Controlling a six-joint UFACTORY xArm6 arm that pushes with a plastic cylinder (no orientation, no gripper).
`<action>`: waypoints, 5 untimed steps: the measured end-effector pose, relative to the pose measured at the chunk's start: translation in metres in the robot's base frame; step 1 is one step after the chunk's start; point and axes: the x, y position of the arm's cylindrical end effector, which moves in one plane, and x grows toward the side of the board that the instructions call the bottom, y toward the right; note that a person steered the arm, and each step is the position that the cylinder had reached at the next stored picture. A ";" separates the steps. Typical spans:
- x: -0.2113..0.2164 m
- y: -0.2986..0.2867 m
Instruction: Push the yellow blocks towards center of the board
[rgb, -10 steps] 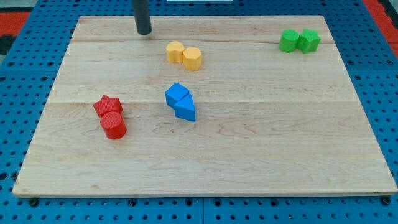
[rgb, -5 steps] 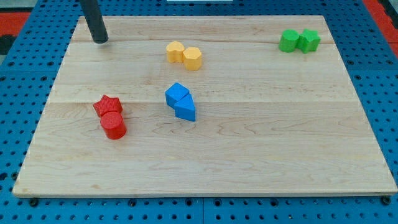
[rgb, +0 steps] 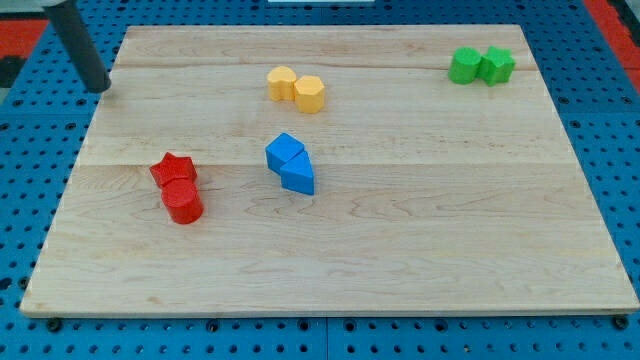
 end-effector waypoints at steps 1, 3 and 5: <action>-0.022 0.050; -0.029 0.172; -0.006 0.277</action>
